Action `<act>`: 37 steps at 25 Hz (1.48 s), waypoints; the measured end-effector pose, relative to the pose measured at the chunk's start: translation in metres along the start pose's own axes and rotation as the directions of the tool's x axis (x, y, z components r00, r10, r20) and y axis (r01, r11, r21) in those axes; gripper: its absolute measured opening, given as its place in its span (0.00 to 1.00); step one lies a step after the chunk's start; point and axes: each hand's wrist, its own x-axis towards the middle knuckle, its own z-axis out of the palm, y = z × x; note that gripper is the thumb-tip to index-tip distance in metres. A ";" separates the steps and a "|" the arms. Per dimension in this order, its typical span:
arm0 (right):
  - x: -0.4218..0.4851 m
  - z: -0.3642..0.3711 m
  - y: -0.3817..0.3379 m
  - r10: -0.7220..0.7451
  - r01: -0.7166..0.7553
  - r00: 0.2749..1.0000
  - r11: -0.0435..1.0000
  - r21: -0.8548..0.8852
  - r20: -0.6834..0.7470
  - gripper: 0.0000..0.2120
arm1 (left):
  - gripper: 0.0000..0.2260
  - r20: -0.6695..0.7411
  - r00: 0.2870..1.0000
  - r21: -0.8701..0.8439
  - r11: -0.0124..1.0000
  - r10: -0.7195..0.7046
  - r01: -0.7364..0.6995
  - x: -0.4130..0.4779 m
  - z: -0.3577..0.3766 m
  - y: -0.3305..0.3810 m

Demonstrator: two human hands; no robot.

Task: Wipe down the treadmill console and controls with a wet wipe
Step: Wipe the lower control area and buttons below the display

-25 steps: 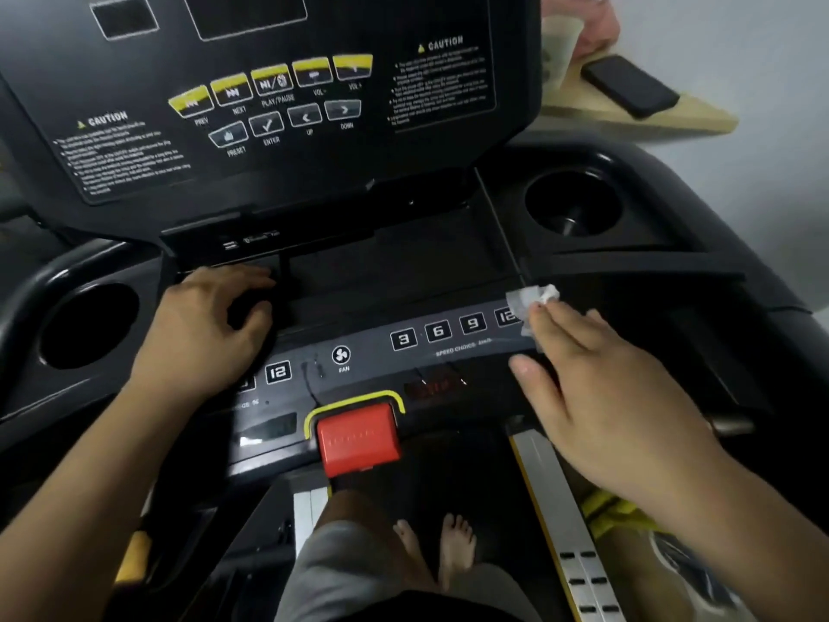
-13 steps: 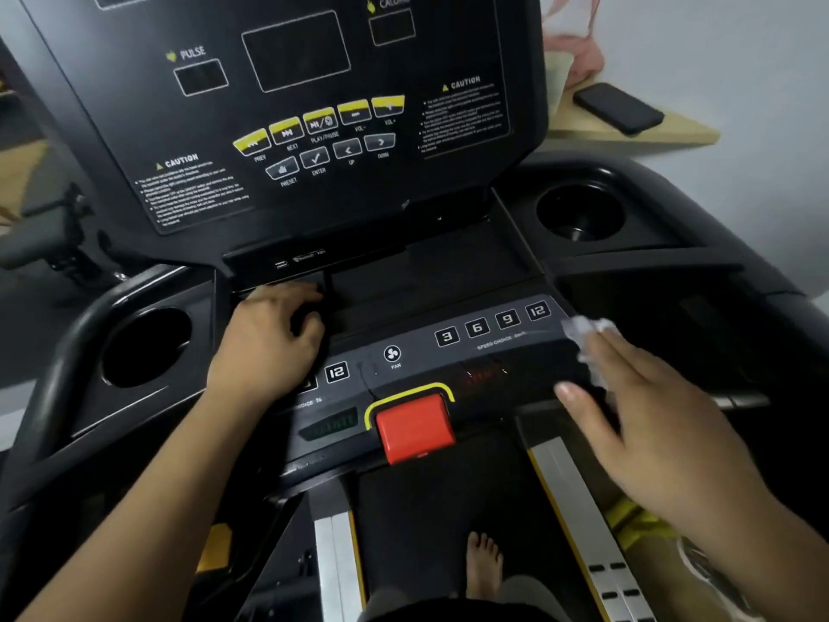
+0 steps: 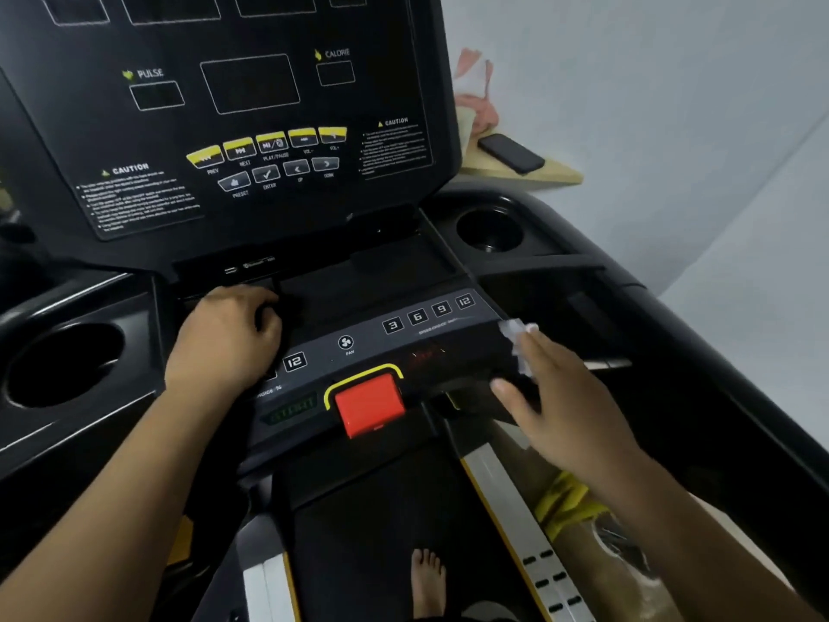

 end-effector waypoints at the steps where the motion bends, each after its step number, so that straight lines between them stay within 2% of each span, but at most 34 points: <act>1: -0.015 0.001 0.008 0.014 -0.013 1.000 1.000 -0.022 0.007 0.35 | 0.12 -0.014 1.000 -0.022 1.000 0.022 -0.023 -0.002 0.000 0.001; 5: -0.024 0.010 0.001 0.072 -0.072 0.997 0.996 0.046 0.001 0.38 | 0.11 -0.022 0.995 -0.217 0.972 -0.097 0.090 -0.002 -0.006 0.002; 7: 0.000 0.016 -0.022 -0.012 0.012 0.999 1.000 -0.005 -0.030 0.36 | 0.11 0.003 0.997 -0.195 0.978 -0.077 0.076 -0.002 -0.005 0.002; 10: 0.026 0.033 -0.066 -0.156 0.151 0.988 0.971 -0.183 -0.011 0.36 | 0.12 0.053 0.998 -0.139 0.990 -0.017 0.025 -0.004 -0.003 0.000; 13: 0.014 0.045 -0.072 -0.252 0.250 0.968 0.948 -0.197 0.013 0.34 | 0.11 0.034 0.999 -0.125 0.992 -0.013 0.017 -0.005 -0.003 -0.002; 15: 0.001 0.041 -0.042 -0.204 0.195 0.978 0.970 -0.147 -0.051 0.32 | 0.11 0.026 1.000 -0.117 0.993 -0.016 0.018 -0.005 -0.003 -0.001; 18: -0.014 0.031 -0.010 0.054 -0.060 0.991 0.997 -0.045 -0.120 0.32 | 0.11 0.021 0.999 -0.109 0.994 -0.030 0.032 -0.005 -0.002 0.001; 21: -0.008 0.037 -0.031 0.099 -0.106 0.985 0.993 -0.043 -0.144 0.36 | 0.10 0.028 0.999 -0.084 0.996 -0.042 0.044 -0.004 -0.001 0.005; 25: 0.018 0.041 -0.083 -0.109 0.105 0.991 0.993 -0.055 -0.077 0.34 | 0.11 0.042 0.998 -0.092 0.995 -0.040 0.044 -0.006 -0.003 0.007; 28: 0.010 0.044 -0.091 -0.321 0.321 0.947 0.947 0.004 -0.012 0.30 | 0.10 0.026 0.998 -0.097 0.994 -0.052 0.055 -0.010 -0.004 0.005; 29: 0.004 0.044 -0.082 -0.348 0.348 0.937 0.938 0.000 -0.019 0.28 | 0.10 0.021 0.998 -0.090 0.994 -0.056 0.058 -0.010 -0.003 0.005; 30: -0.001 0.043 -0.069 -0.333 0.332 0.942 0.943 -0.016 -0.050 0.27 | 0.10 0.017 0.998 -0.082 0.995 -0.062 0.063 -0.009 -0.003 0.006; 33: 0.000 0.029 -0.028 -0.153 0.142 0.974 0.987 -0.075 -0.165 0.25 | 0.10 0.031 0.997 -0.057 0.995 -0.074 0.076 -0.008 0.000 0.007; 37: 0.042 0.022 -0.032 -0.030 0.024 0.985 0.999 -0.035 -0.172 0.27 | 0.10 0.019 0.998 -0.042 0.997 -0.068 0.068 -0.007 0.001 0.006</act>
